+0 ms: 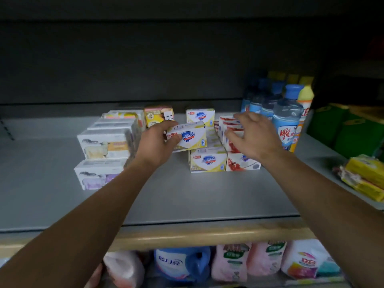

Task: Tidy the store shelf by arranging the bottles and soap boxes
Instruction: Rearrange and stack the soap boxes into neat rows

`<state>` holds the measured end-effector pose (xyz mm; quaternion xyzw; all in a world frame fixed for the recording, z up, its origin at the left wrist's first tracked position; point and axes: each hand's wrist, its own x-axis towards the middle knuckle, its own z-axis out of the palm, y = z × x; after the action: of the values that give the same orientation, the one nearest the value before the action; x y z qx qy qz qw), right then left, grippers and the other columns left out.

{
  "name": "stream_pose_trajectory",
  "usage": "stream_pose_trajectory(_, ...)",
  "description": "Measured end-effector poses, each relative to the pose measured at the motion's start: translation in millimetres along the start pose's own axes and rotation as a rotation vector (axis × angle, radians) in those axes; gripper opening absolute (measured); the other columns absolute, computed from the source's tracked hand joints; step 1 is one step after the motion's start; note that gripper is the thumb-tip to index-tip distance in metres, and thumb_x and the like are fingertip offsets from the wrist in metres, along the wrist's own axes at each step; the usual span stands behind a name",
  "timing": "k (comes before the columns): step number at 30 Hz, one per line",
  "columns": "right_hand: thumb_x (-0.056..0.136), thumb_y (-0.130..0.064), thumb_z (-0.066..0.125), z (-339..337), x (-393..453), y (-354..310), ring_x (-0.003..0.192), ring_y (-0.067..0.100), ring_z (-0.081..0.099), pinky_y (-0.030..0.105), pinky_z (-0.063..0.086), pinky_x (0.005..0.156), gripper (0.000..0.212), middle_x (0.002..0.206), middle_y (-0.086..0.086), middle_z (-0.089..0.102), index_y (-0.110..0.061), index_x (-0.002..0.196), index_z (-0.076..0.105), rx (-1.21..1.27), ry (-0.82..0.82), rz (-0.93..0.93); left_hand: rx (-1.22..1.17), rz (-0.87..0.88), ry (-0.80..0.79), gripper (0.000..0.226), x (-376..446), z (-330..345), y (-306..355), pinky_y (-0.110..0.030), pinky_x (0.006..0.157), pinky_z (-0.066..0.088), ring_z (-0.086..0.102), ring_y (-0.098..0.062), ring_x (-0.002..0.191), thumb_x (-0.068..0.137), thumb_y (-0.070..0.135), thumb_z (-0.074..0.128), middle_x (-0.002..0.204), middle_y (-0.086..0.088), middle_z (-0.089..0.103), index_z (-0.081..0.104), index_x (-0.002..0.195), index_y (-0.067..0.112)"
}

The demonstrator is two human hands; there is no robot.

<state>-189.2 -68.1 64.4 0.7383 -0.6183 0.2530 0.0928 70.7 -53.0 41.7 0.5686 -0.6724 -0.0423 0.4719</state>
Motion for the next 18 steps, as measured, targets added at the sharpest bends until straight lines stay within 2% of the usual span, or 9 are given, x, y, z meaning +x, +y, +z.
stream_pose_trajectory(2, 0.092, -0.064, 0.036, 12, 4, 5, 0.137, 0.029, 0.036, 0.042, 0.025, 0.115, 0.068, 0.15, 0.003, 0.043, -0.023, 0.147, 0.041, -0.103, -0.06, -0.015, 0.022, -0.013, -0.005, 0.036, 16, 12, -3, -0.017, 0.077, 0.044, 0.06, -0.01, 0.084, 0.09, 0.029, 0.066, 0.113, 0.002, 0.068, 0.063, 0.125, 0.023)
stream_pose_trajectory(5, 0.092, -0.066, 0.029, 27, 4, 9, 0.135, 0.028, 0.038, 0.044, 0.023, 0.114, 0.07, 0.147, 0.003, 0.047, -0.024, 0.147, 0.041, -0.172, -0.016, -0.018, 0.088, -0.002, -0.026, 0.037, 42, 32, -8, -0.013, 0.078, 0.038, 0.059, -0.015, 0.092, 0.091, 0.028, 0.063, 0.123, -0.005, 0.064, 0.061, 0.128, 0.021)
stream_pose_trajectory(9, 0.087, -0.067, 0.023, 32, 0, 9, 0.128, 0.028, 0.043, 0.043, 0.024, 0.111, 0.074, 0.14, 0.003, 0.053, -0.023, 0.142, 0.048, -0.135, 0.05, -0.012, 0.169, 0.013, -0.043, 0.039, 73, 58, -11, -0.023, 0.091, 0.038, 0.056, -0.026, 0.115, 0.092, 0.025, 0.062, 0.128, -0.011, 0.059, 0.06, 0.13, 0.017)
stream_pose_trajectory(14, 0.086, -0.066, 0.024, 36, -1, 8, 0.125, 0.026, 0.045, 0.043, 0.024, 0.111, 0.073, 0.136, 0.001, 0.055, -0.024, 0.139, 0.05, -0.111, 0.082, 0.006, 0.193, 0.054, -0.046, 0.037, 91, 91, -17, -0.026, 0.103, 0.038, 0.055, -0.024, 0.119, 0.095, 0.021, 0.058, 0.135, -0.01, 0.056, 0.061, 0.131, 0.017)
stream_pose_trajectory(18, 0.086, -0.066, 0.024, 37, -1, 10, 0.125, 0.025, 0.045, 0.044, 0.024, 0.112, 0.072, 0.136, 0.0, 0.055, -0.024, 0.139, 0.05, -0.102, 0.094, 0.008, 0.294, 0.082, -0.026, 0.037, 101, 105, -21, -0.036, 0.107, 0.038, 0.044, -0.027, 0.127, 0.097, 0.028, 0.054, 0.142, -0.007, 0.05, 0.059, 0.133, 0.022)
